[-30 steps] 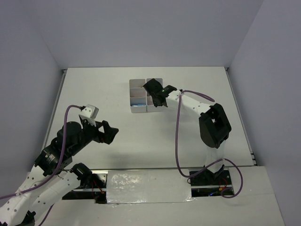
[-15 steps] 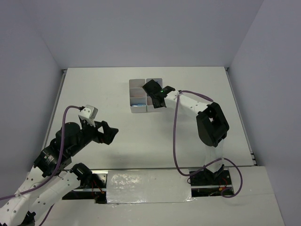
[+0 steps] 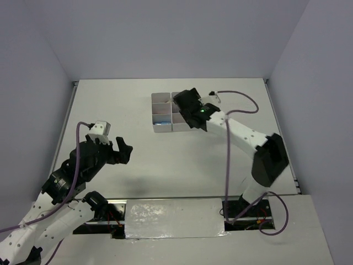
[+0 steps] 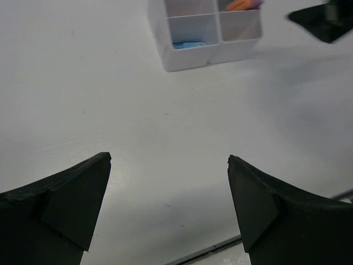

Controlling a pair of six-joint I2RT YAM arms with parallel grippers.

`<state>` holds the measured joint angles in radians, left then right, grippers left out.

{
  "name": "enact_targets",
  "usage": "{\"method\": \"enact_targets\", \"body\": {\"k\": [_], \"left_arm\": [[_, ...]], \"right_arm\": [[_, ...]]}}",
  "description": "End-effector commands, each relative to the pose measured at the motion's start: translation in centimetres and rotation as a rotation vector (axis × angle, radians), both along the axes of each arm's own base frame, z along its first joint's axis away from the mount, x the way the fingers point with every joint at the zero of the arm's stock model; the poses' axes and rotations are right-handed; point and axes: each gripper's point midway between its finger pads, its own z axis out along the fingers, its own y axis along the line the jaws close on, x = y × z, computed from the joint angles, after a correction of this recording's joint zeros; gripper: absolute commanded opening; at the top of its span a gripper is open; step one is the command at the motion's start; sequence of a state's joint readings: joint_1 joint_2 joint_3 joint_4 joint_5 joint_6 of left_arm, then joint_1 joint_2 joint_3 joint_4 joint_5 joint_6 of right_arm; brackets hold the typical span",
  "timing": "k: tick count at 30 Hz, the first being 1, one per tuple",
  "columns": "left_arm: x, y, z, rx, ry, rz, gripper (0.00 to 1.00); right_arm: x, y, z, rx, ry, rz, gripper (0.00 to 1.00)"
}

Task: Sort the stationery into containers
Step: Place the stationery in the storage box, then reset both arms

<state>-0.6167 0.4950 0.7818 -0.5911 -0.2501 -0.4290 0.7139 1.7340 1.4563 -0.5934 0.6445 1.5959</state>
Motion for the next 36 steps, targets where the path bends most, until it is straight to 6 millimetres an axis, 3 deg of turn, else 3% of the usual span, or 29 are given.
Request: {"method": "enact_targets", "body": {"k": [1,2,3,4,5,6,7,9,10,12,13,18,20,25,36], "left_arm": [[1.7,4.0,0.4,0.034,0.025,0.267,0.99],[1.9,4.9,0.0,0.047,0.041,0.324,0.99],[2.3,5.9,0.0,0.054,0.051,0.379,0.99],[2.4,6.5,-0.1,0.057,0.055,0.409,0.99],[2.6,7.6,0.0,0.062,0.054,0.459,0.99],[2.6,8.1,0.1,0.062,0.05,0.477,0.99],[2.6,8.4,0.2,0.062,0.047,0.49,0.99],[2.5,8.9,0.6,0.056,0.032,0.51,0.99],[2.5,9.1,0.7,0.054,0.028,0.516,0.99],[2.3,9.2,1.0,0.05,0.019,0.521,0.99],[2.2,9.4,1.1,0.05,0.018,0.526,0.99],[1.4,10.3,1.8,0.029,-0.014,0.564,0.99],[1.2,10.2,1.8,0.001,-0.042,0.558,0.99],[0.8,9.4,2.4,-0.056,-0.083,0.501,0.99],[1.3,8.5,1.9,-0.036,-0.059,0.463,0.99]], "right_arm": [[-2.5,-3.4,6.8,-0.268,-0.158,0.209,1.0],[-3.1,-4.1,7.1,-0.313,-0.168,0.242,1.0],[-4.1,-5.0,6.0,-0.436,-0.161,0.334,1.0],[-5.4,-6.0,8.0,-0.454,-0.213,0.372,1.0],[-7.0,-7.6,8.4,-0.542,-0.23,0.435,1.0],[-7.3,-7.8,7.2,-0.593,-0.2,0.481,1.0],[-8.6,-9.3,8.7,-0.612,-0.224,0.474,1.0],[-11.0,-12.3,7.7,-0.706,-0.135,0.487,1.0],[-12.2,-13.8,8.9,-0.715,-0.151,0.467,1.0],[-14.1,-15.6,8.5,-0.78,-0.12,0.514,1.0],[-15.2,-16.3,9.4,-0.771,-0.155,0.525,1.0],[-19.6,-19.2,9.1,-0.775,-0.2,0.594,1.0],[-20.6,-19.6,8.5,-0.773,-0.213,0.627,1.0],[-22.6,-20.5,9.8,-0.726,-0.302,0.63,1.0],[-22.5,-20.5,10.1,-0.719,-0.323,0.62,1.0]]}}
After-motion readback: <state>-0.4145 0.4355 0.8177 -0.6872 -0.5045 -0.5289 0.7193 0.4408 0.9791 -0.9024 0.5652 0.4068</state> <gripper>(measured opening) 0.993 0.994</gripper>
